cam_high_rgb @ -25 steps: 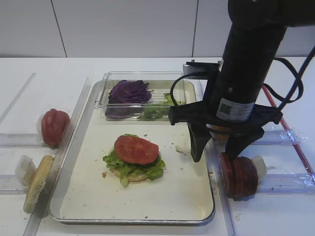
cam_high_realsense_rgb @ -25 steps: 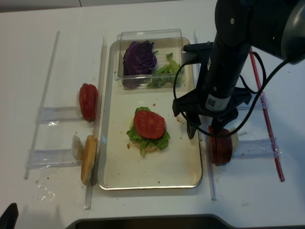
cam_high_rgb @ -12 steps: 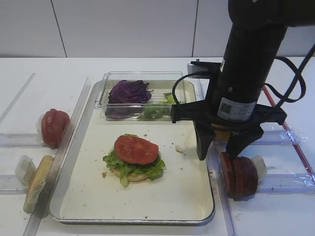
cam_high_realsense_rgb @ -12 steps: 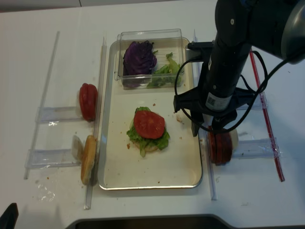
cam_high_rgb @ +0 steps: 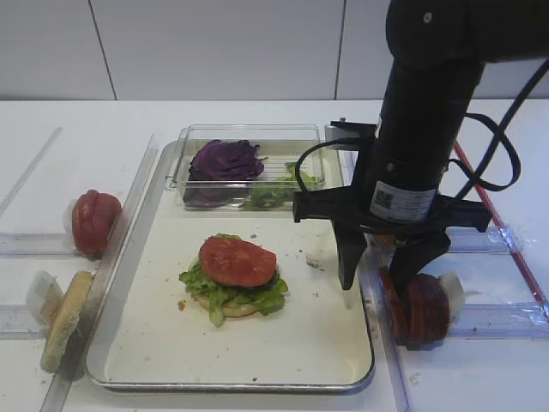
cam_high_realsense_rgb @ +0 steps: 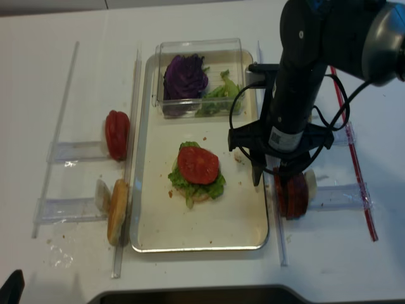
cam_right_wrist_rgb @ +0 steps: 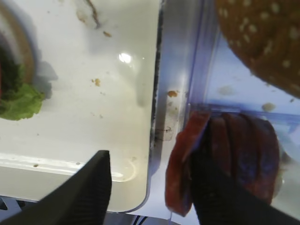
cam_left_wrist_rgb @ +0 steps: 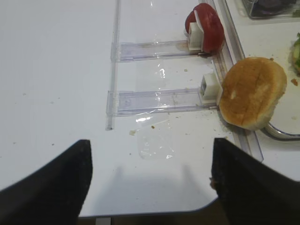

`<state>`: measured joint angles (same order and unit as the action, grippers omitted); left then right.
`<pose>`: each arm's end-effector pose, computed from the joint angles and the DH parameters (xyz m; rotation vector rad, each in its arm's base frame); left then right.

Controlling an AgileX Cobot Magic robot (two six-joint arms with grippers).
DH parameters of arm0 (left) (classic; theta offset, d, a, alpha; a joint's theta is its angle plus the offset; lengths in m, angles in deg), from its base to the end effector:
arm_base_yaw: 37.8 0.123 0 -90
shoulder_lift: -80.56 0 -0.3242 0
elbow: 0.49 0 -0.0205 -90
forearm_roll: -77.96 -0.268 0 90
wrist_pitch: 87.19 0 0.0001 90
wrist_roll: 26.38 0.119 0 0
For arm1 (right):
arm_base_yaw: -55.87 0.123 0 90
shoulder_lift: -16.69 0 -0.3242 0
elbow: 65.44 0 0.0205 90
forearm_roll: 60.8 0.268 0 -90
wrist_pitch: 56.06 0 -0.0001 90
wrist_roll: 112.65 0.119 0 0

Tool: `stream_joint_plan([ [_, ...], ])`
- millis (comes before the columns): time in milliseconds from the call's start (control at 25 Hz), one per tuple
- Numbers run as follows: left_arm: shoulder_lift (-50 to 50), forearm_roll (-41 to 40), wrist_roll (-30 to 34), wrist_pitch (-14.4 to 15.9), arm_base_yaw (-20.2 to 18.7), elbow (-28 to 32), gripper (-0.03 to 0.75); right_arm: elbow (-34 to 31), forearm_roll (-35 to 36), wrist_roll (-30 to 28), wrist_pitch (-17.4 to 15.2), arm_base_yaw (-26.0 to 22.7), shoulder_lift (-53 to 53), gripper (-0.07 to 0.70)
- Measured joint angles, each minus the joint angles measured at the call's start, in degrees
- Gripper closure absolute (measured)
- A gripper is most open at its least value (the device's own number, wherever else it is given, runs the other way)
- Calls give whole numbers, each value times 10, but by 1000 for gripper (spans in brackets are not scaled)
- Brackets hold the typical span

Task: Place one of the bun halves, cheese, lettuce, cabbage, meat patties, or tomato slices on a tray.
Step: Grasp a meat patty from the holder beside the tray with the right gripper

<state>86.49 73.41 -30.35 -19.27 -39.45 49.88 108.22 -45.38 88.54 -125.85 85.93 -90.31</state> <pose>-0.0125 0.0091 0.2555 -0.0537 2.1647 0.0405 0.2828 0.1980 0.2306 0.0808 -2.9685 -0.3013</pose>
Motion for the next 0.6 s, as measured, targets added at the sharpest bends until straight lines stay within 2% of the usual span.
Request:
stream_joint_plan([
  [280, 0, 0, 0, 0, 0, 0, 226, 0, -21, 1, 0, 1, -6, 237],
  [600, 0, 0, 0, 0, 0, 0, 226, 0, -47, 2, 1, 2, -6, 368],
])
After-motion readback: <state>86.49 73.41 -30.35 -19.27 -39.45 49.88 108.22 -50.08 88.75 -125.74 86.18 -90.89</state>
